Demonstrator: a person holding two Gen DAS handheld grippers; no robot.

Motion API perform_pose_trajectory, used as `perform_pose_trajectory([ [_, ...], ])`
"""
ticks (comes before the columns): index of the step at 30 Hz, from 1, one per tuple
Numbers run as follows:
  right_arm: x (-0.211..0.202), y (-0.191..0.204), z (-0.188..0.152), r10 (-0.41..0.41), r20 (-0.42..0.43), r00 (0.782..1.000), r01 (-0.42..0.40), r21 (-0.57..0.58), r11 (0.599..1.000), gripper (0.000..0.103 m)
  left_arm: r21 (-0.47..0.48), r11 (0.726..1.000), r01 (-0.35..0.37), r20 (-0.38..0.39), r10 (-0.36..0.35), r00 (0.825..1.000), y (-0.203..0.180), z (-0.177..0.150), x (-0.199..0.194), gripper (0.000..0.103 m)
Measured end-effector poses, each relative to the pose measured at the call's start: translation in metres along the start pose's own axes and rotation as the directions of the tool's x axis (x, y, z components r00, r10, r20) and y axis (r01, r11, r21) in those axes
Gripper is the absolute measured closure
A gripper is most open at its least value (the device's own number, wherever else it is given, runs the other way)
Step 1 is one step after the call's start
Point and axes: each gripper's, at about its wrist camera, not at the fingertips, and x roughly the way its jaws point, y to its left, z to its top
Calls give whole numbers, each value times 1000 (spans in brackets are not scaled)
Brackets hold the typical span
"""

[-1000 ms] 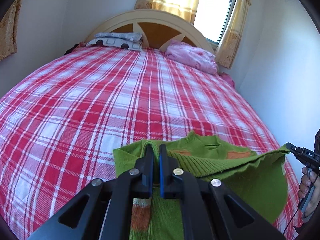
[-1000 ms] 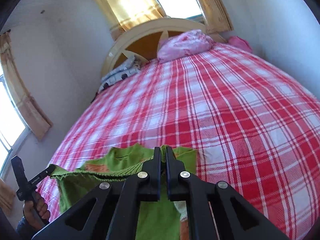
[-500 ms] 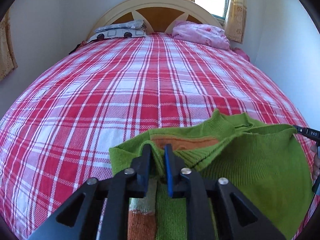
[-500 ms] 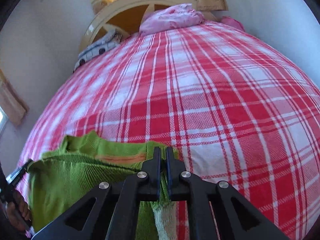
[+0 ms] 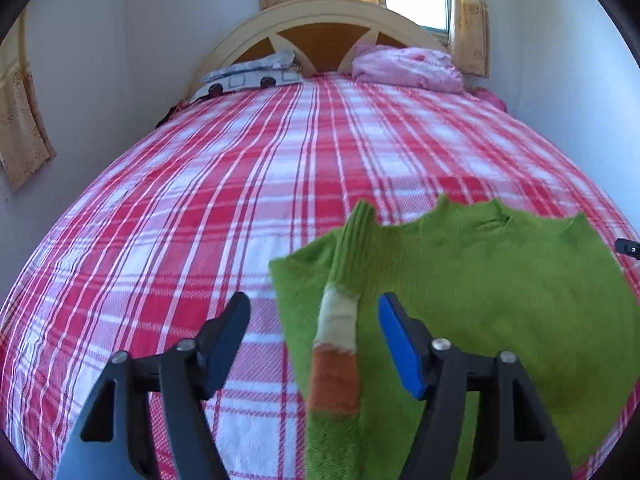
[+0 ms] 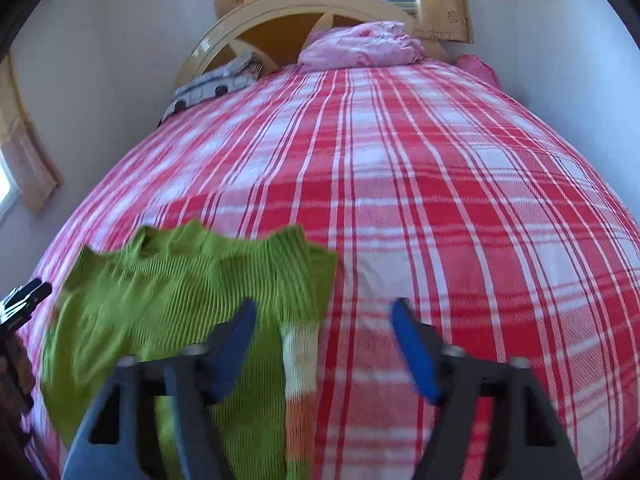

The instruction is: Fold small clothes

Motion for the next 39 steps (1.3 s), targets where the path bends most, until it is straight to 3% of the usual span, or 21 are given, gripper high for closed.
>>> perform_pose_trajectory([
  [3, 5, 5, 2, 2, -18, 1000, -3, -41, 999, 56, -34, 999, 26, -39, -27, 999, 5, 0, 9, 43],
  [7, 12, 32, 12, 91, -49, 995, -95, -110, 989, 56, -44, 999, 9, -38, -11, 999, -2, 1, 14, 42],
  [10, 19, 75, 5, 211, -141, 967, -236, -187, 954, 56, -12, 999, -44, -56, 44, 997, -6, -7, 23, 42],
  [11, 24, 92, -2, 256, -193, 947, -294, -200, 935, 56, -18, 999, -38, -60, 37, 998, -5, -11, 25, 42],
  [13, 35, 126, -21, 266, -275, 924, -338, -265, 903, 56, -48, 998, -35, -58, 32, 998, 0, -12, 24, 42],
  [14, 39, 138, -27, 221, -278, 935, -306, -315, 898, 56, -60, 998, -30, -55, 26, 998, 3, -12, 23, 42],
  [15, 44, 150, -31, 143, -241, 960, -229, -379, 897, 56, -72, 997, -25, -51, 22, 998, 5, -11, 22, 42],
  [16, 47, 155, -30, 124, -231, 965, -208, -387, 898, 56, -78, 997, -23, -47, 20, 999, 6, -10, 20, 42],
  [21, 83, 150, 3, 78, -216, 973, -140, -289, 947, 56, -71, 997, -29, -55, 25, 998, 5, -16, 15, 42],
  [23, 94, 144, 14, 6, -192, 981, -58, -269, 961, 58, -79, 997, -16, -59, 11, 998, 6, -22, 11, 42],
  [25, 95, 140, 22, -12, -172, 985, -28, -230, 973, 58, -70, 997, -29, -55, 25, 998, 6, -30, 8, 40],
  [28, 70, 156, 18, 27, -119, 993, -54, -234, 971, 56, -57, 998, -31, -33, 29, 999, 5, -36, 1, 40],
  [31, 53, 189, -1, 191, -166, 967, -233, -292, 927, 56, -66, 997, -29, -41, 26, 999, 5, -38, -2, 39],
  [32, 54, 202, -10, 199, -195, 960, -256, -336, 906, 56, -65, 997, -36, -46, 33, 998, 4, -40, -1, 37],
  [34, 64, 212, -21, 105, -206, 973, -183, -407, 895, 56, -66, 996, -59, -52, 56, 997, 3, -41, -1, 32],
  [36, 69, 196, -15, 113, -182, 977, -169, -333, 928, 56, -64, 996, -65, -48, 62, 997, 2, -43, 0, 30],
  [39, 69, 175, -9, 46, -150, 988, -86, -267, 960, 56, -67, 996, -62, -55, 59, 997, 4, -45, 2, 24],
])
